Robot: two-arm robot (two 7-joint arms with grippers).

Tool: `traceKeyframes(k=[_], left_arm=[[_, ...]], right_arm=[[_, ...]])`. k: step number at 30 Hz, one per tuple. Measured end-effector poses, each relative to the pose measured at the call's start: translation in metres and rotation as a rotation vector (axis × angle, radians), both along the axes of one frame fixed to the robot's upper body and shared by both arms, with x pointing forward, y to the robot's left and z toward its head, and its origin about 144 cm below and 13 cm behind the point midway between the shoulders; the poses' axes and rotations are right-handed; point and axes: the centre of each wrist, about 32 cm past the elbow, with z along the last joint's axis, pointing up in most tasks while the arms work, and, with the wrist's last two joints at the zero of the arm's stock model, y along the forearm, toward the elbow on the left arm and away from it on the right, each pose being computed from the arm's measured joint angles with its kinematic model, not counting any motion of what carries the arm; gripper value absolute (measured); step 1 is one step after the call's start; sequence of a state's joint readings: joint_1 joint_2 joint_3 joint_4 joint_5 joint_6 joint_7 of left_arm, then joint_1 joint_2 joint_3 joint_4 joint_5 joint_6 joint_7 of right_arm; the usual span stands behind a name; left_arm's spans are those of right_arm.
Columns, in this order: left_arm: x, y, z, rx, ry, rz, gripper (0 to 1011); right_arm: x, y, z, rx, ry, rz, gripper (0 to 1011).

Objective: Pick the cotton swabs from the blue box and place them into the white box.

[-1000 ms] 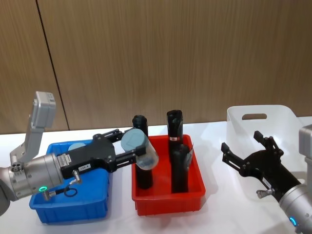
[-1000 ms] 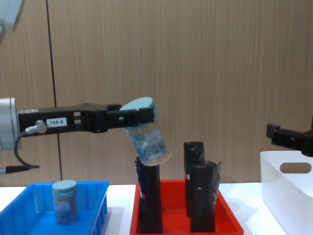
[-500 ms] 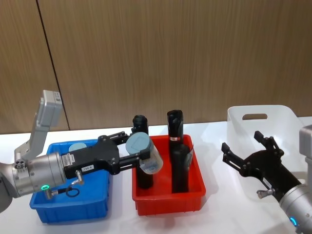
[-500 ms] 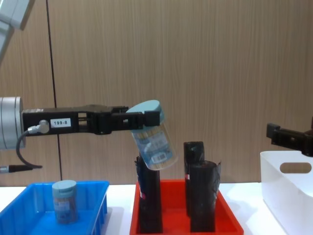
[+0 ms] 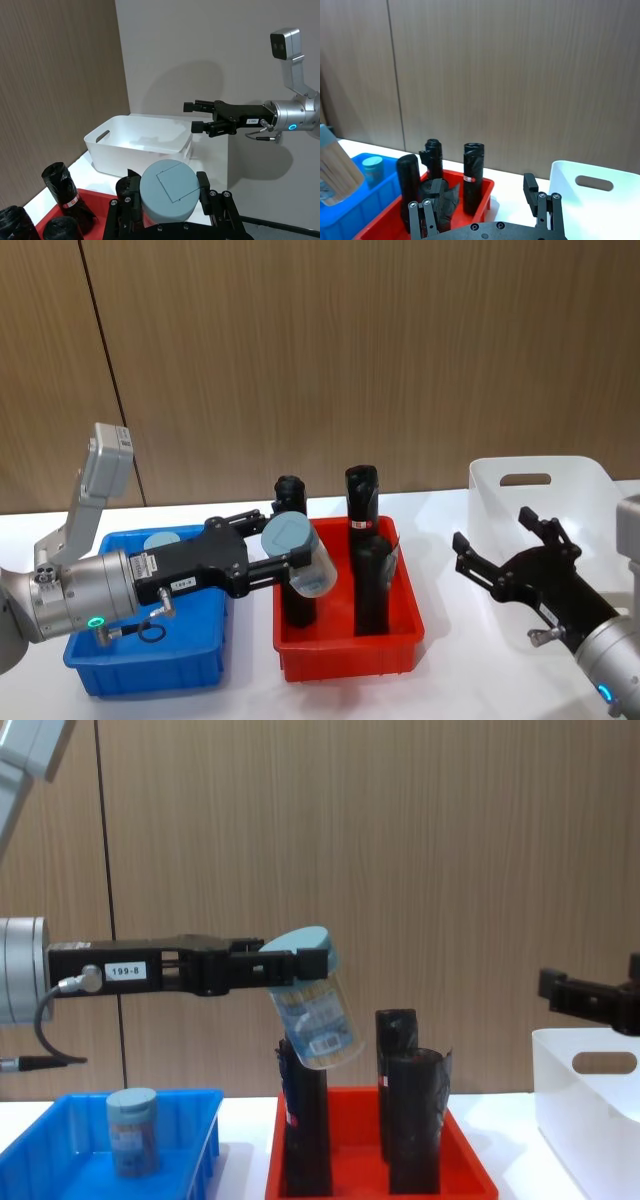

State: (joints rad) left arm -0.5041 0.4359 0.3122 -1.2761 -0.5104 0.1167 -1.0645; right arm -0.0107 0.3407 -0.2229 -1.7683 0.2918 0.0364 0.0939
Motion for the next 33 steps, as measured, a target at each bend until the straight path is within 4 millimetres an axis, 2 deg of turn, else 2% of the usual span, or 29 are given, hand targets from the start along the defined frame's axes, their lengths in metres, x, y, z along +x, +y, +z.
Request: traceKeyframes(k=[19,33], left_arm=[[0.0,0.0,0.0,0.003,0.001,-0.002,674],[0.001,0.0,0.001,0.003,0.0,-0.002,674]], right_arm=[[0.012,-0.012,0.019,0.001,-0.004,0.223,1002],[0.031,-0.012,0.032,-0.022,0.014,0.433,1001]])
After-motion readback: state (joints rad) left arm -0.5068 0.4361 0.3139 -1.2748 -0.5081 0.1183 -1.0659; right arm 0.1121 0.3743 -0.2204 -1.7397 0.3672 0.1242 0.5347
